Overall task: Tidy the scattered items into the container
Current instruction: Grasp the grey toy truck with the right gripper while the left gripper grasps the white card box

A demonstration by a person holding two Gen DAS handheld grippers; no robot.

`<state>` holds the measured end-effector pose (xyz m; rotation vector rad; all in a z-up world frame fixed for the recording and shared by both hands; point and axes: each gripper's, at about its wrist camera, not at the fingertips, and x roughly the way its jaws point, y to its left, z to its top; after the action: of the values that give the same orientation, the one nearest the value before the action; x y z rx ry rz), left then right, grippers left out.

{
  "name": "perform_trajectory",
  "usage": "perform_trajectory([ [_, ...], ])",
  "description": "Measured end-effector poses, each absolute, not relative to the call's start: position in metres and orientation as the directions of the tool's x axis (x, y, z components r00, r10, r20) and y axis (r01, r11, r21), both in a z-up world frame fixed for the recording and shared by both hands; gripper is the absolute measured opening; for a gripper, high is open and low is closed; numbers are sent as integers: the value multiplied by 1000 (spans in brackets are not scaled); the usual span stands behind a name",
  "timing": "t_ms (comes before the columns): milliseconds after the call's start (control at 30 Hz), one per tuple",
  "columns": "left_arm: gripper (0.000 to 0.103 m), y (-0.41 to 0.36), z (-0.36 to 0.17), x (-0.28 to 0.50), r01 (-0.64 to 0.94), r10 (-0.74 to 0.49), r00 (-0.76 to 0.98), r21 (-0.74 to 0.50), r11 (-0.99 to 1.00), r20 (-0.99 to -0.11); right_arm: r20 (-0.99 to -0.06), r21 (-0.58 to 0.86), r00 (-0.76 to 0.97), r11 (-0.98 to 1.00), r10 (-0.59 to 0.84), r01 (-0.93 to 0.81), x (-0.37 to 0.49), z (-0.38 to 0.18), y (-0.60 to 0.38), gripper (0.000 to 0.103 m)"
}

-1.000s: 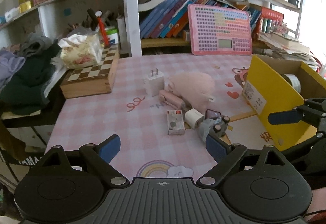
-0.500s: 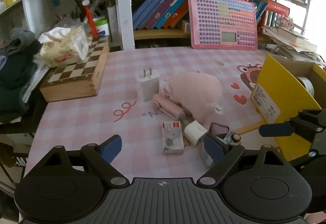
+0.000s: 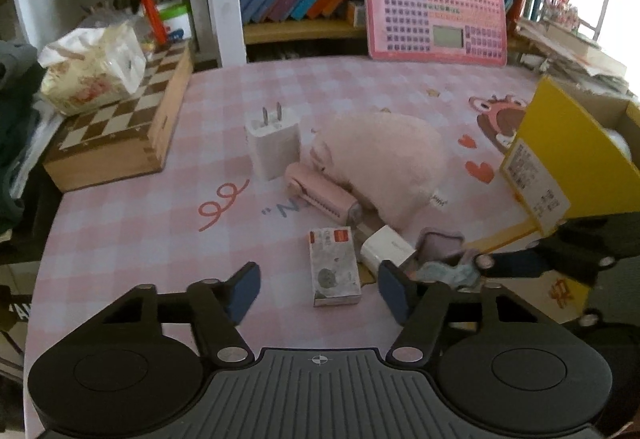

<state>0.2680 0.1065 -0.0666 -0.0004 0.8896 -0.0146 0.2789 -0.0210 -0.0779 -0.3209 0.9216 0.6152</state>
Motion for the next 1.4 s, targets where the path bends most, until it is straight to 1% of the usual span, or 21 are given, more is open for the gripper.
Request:
perform_trajectory([
  [67,59,105,-72,273,23,-15,615,-1,1000,-788,-820,-6,455,790,347,-613,280,-78,-24,60],
  [133,52,104,-78,279,33,-19,600,0,999,-800,-820,-11,458,791,343,-612,280,-78,-25,60],
  [300,43,102,-90,290,25,-6,573,10,1000,-819,-819,-7,451,781,354,-625,282,-79,-27,60],
  [500,41,103,-90,291,29,-5,576,15,999,-817,-823,-2,447,786,349,-618,285,-81,-27,61],
  [567,37,102,-90,290,40,-12,578,13,999,-816,-828,8,439,789,350,-614,288,-82,-27,61],
  [600,28,102,-90,290,44,-14,580,14,999,-815,-830,11,435,789,350,-614,289,-83,-26,61],
  [733,28,107,-89,288,6,-12,586,-11,1000,-811,-829,14,435,790,353,-613,289,-83,-25,60],
  [867,28,117,-82,279,-38,-39,594,-77,996,-804,-812,16,451,786,371,-618,287,-77,-27,60],
  [1033,28,127,-69,261,-74,-51,621,-123,990,-782,-792,27,458,774,402,-633,278,-66,-35,60],
  [1400,28,131,-35,211,-83,-85,692,-196,977,-717,-754,69,468,765,461,-641,250,-31,-51,60],
])
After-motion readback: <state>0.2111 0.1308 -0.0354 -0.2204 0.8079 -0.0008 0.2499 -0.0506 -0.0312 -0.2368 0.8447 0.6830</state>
